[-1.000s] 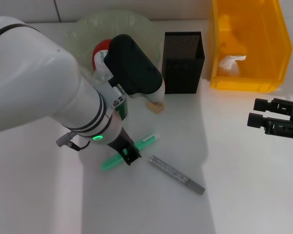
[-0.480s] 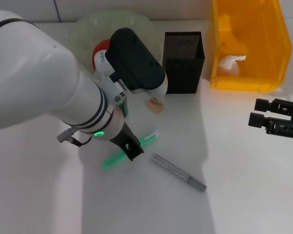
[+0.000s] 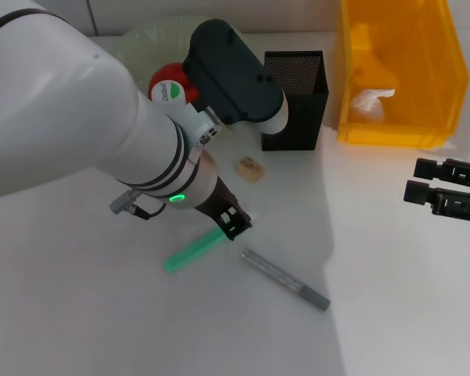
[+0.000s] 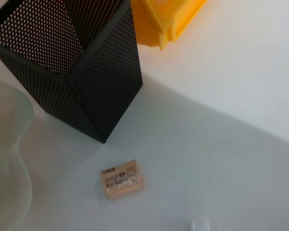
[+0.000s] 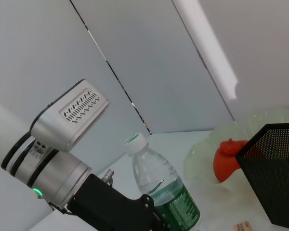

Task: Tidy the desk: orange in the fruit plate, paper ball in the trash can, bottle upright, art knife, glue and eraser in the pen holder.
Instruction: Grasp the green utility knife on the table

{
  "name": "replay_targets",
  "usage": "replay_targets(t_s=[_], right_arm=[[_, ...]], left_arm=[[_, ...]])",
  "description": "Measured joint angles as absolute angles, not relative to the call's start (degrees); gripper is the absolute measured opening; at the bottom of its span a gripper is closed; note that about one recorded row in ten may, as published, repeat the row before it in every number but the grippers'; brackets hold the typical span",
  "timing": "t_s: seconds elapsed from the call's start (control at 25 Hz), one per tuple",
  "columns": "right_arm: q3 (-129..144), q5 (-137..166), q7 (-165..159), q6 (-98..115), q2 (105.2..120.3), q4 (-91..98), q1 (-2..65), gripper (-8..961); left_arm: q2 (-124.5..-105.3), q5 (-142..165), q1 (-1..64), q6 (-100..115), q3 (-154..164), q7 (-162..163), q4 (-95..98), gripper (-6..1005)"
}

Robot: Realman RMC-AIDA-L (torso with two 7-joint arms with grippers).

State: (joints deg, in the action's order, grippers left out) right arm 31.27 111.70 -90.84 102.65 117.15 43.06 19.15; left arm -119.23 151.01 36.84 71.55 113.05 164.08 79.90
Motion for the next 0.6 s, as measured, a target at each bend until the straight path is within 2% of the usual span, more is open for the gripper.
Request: replay_targets(t_s=[0.08,0.32,0.52,0.6], right_arm=[[31.27,111.70,-90.73,102.65,117.15,43.07,19.06,738],[31.29,111.70,-90.68,102.66,117.15,43.07,18.98,738],[31.29,111.70,-90.66,102.62,117.19,43.07,19.01,738],[31.29,111.70,-90.61,102.54,117.20,43.07,19.02,738]], left_arm=[[-119.24,150.98,36.87,70.81,113.12,164.11,79.73,195],[-119.27,150.90,36.90,68.97,113.80,164.12,78.74,397],[-119.27,150.86,37.07,66.61,114.60,164.10,76.90,610],[-119.27,150.71,37.11,66.31,114.73,164.10,76.62,621]])
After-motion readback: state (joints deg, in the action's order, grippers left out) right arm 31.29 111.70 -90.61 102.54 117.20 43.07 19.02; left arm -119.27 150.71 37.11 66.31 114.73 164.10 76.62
